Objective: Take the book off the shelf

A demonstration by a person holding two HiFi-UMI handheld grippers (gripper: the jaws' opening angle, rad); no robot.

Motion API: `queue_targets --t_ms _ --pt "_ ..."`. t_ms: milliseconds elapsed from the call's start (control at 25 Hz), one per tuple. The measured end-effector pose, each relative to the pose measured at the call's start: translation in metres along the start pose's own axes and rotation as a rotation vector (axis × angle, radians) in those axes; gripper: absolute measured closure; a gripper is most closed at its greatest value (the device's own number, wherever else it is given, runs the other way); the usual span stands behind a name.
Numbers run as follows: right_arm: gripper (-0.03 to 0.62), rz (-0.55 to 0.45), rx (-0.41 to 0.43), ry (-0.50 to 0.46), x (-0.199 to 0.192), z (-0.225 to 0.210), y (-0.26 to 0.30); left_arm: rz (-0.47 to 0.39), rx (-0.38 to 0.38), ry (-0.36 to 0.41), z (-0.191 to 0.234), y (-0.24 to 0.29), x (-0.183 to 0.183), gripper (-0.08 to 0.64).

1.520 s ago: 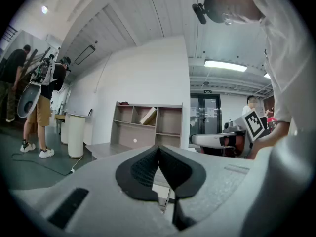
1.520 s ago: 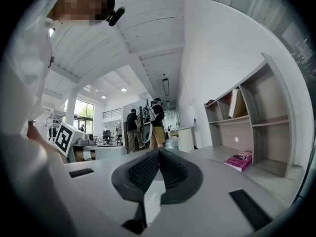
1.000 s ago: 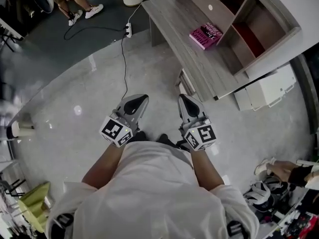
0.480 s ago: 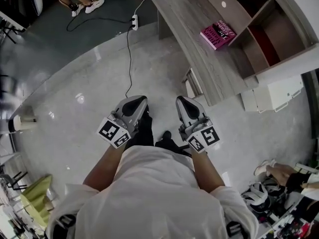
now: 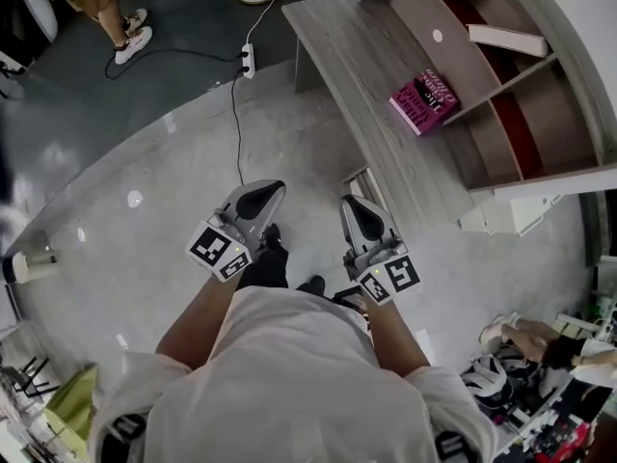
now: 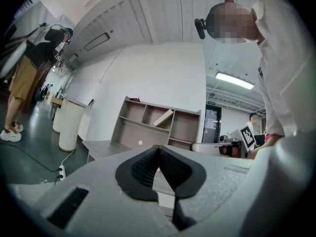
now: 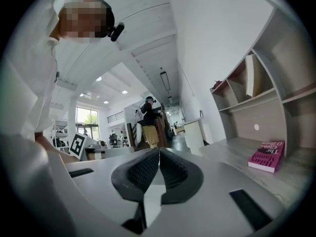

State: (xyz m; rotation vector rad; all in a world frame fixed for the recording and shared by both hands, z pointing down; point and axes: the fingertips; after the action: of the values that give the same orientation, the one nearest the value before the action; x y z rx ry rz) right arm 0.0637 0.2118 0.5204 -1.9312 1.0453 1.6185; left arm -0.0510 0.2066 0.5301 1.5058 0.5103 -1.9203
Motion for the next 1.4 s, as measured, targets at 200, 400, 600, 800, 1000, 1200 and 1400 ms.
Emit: queue_targets --t_ms 200,400,600,800,1000,1200,1400 --pt "0.577 0.018 -0.082 0.006 0.011 -0.020 0.044 -0.001 -0.071 0.005 0.051 0.024 0.021 0.546" --pt "0.577 -0.003 -0.154 0.008 0.031 -0.039 0.071 -0.011 -0.179 -0.008 0.085 0.042 0.045 0.546" --pt "0.577 -0.036 -0.181 -0.014 0.052 -0.056 0.085 -0.009 -0.262 -0.014 0.108 0.074 0.059 0.546" --pt "0.577 -0.090 -0.249 0.001 0.066 -0.098 0.089 0.008 -0.360 -0.021 0.119 0.120 0.061 0.546" --pt "0.577 -0.147 -0.257 0.017 0.077 -0.140 0.102 0.036 -0.424 0.004 0.134 0.169 0.068 0.546" --pt "0.577 -0.183 -0.293 0.028 0.092 -0.194 0.123 0.068 -0.500 0.038 0.152 0.221 0.083 0.546" --pt "0.577 -0.229 -0.325 0.037 0.118 -0.242 0.139 0.099 -0.554 0.057 0.170 0.279 0.100 0.546"
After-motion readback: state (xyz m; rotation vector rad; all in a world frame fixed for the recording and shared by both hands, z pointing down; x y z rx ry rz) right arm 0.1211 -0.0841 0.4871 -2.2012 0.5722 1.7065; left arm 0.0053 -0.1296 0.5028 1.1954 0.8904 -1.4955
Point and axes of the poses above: the fingertips, and each gripper's own axes: y forward along the fingers, z to its left, x out of its top, and after that the axes turned 6 degrees about z, right-handed
